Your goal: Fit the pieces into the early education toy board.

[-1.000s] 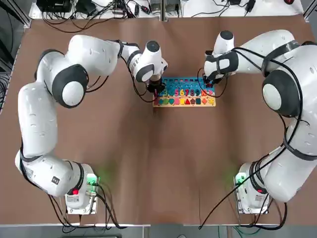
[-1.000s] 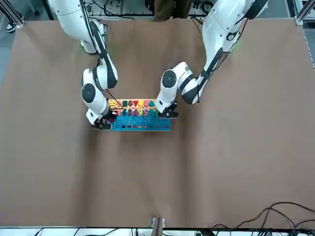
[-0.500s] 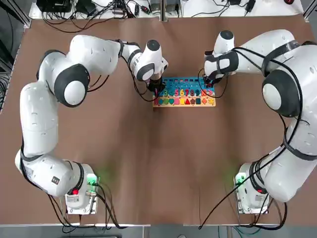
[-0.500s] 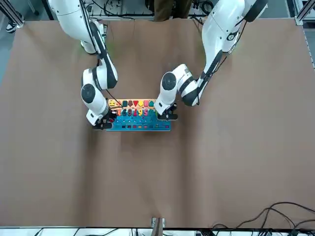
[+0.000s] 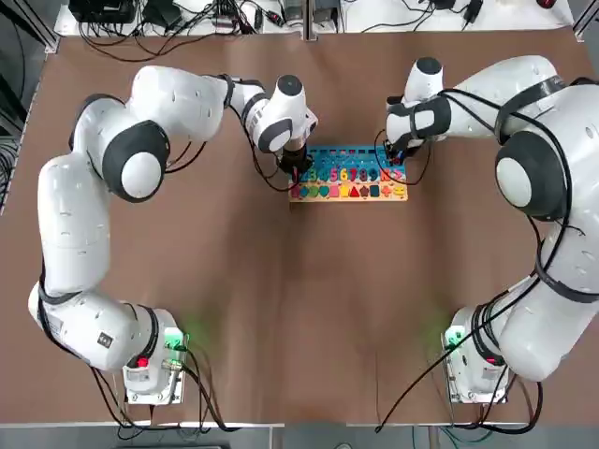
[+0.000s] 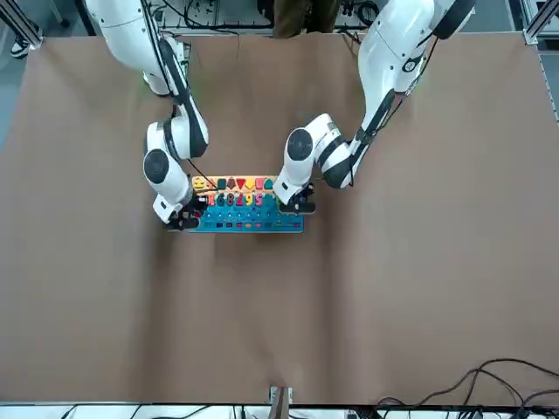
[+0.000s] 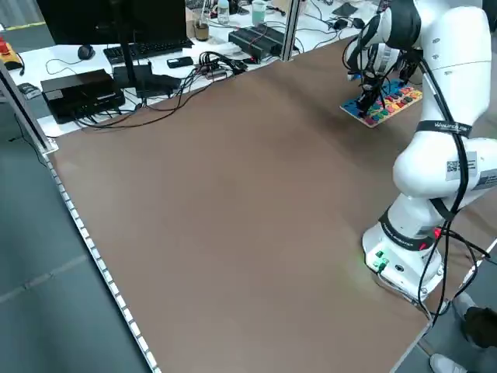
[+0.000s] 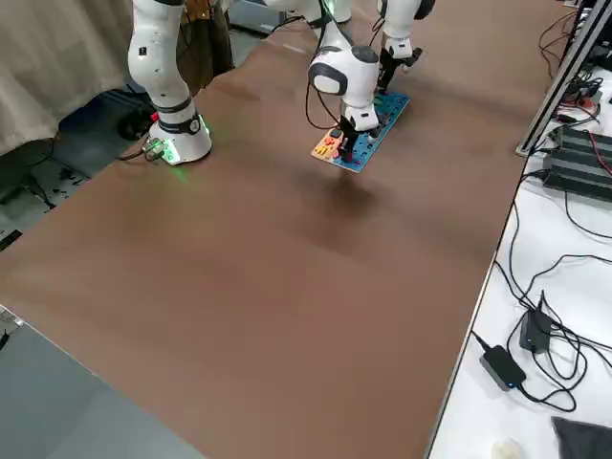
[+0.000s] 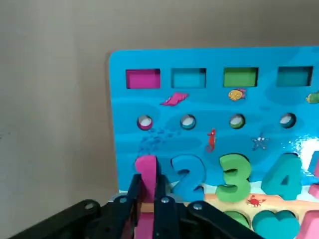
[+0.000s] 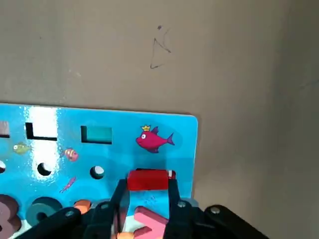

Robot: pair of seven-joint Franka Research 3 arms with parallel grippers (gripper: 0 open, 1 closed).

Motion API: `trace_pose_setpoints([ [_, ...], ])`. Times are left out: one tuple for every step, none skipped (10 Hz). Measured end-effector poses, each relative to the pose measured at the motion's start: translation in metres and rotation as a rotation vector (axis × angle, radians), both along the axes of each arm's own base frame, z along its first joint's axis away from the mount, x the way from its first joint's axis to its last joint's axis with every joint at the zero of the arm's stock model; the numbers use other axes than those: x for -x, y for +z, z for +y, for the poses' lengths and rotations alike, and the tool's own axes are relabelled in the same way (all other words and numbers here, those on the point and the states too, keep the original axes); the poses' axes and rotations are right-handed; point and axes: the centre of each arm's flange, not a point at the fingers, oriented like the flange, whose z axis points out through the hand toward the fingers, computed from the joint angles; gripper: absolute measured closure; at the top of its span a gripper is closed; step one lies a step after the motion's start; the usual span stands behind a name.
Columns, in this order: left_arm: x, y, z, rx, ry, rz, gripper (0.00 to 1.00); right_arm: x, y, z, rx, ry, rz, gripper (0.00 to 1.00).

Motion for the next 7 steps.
trace_pose_setpoints([
  [0.0,0.0,0.0,0.0,0.0,0.0,0.86,-0.0001,0.0,-0.0004,0.0,0.0,0.001,0.64],
  [-0.0001,0.0,0.0001,0.0,0.0,0.0,0.85,-0.0001,-0.0001,-0.0006,0.0,0.0,0.001,0.64],
  [-0.0005,-0.0001,0.0005,-0.001,0.001,0.0,0.81,-0.0001,-0.0001,-0.0008,0.001,-0.001,0.001,0.64],
  [-0.0009,-0.0001,0.0007,-0.001,0.002,0.0,0.79,-0.0001,-0.0001,-0.0009,0.001,-0.001,0.001,0.64],
  [-0.0011,-0.0001,0.001,-0.002,0.002,0.0,0.79,0.0,-0.0002,-0.0012,0.001,-0.001,0.001,0.64],
  [-0.0012,-0.0001,0.0011,-0.002,0.002,0.0,0.79,0.0,-0.0003,-0.0016,0.001,-0.002,0.001,0.64],
  [-0.0012,0.0,0.0011,-0.002,0.002,0.0,0.79,0.0,-0.0004,-0.0019,0.001,-0.002,0.001,0.64],
])
